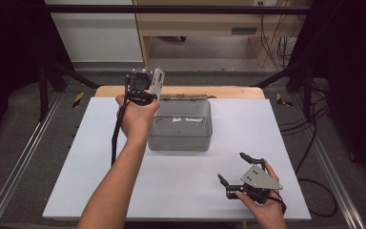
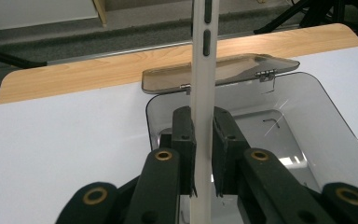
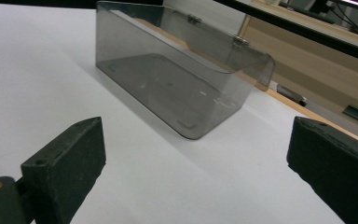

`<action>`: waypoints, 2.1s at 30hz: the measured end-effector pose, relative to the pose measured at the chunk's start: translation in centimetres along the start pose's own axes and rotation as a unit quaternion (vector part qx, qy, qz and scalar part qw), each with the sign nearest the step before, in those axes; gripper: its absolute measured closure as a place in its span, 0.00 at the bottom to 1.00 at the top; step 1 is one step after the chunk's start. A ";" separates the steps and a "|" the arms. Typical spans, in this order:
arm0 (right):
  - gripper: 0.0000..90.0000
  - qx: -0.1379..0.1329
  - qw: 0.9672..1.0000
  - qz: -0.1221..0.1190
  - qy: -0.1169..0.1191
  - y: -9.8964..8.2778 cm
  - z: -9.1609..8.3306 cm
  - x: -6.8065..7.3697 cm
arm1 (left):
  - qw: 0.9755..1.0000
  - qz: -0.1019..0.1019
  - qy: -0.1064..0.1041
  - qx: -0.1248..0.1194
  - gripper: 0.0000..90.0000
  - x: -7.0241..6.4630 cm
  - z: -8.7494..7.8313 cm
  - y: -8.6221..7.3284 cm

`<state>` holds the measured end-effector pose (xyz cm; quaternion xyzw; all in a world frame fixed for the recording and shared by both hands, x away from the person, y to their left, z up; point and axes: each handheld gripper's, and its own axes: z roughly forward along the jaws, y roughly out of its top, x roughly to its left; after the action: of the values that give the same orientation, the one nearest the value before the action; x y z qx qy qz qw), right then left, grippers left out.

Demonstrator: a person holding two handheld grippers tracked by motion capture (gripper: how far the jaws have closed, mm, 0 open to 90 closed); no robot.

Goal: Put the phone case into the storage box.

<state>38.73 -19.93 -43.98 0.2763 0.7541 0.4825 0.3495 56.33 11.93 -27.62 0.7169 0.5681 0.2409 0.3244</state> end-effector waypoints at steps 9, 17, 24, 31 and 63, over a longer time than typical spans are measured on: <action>0.05 0.006 0.999 -0.036 0.017 0.5 0.6 1.2 | 1.000 0.007 0.010 0.009 0.90 -1.0 0.4 -0.4; 0.05 0.009 1.000 -0.023 0.005 0.2 0.4 0.3 | 1.000 0.012 0.007 0.013 0.90 -1.0 1.5 -0.5; 0.05 0.011 1.000 -0.010 0.004 -0.1 0.2 -0.1 | 1.000 0.023 0.009 0.016 0.90 -1.2 2.0 -0.9; 0.05 0.012 1.000 -0.008 0.004 -0.2 0.2 -0.2 | 0.999 0.020 0.010 0.029 0.90 -1.2 3.0 -1.5; 0.05 0.015 1.000 -0.006 0.008 -0.3 0.2 -0.4 | 0.996 0.011 0.008 0.083 0.90 -0.4 6.3 -4.1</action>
<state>39.12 -20.29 -44.19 0.2732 0.7657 0.4713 0.3419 58.06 10.90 -34.90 0.7456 0.5808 0.2020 0.2568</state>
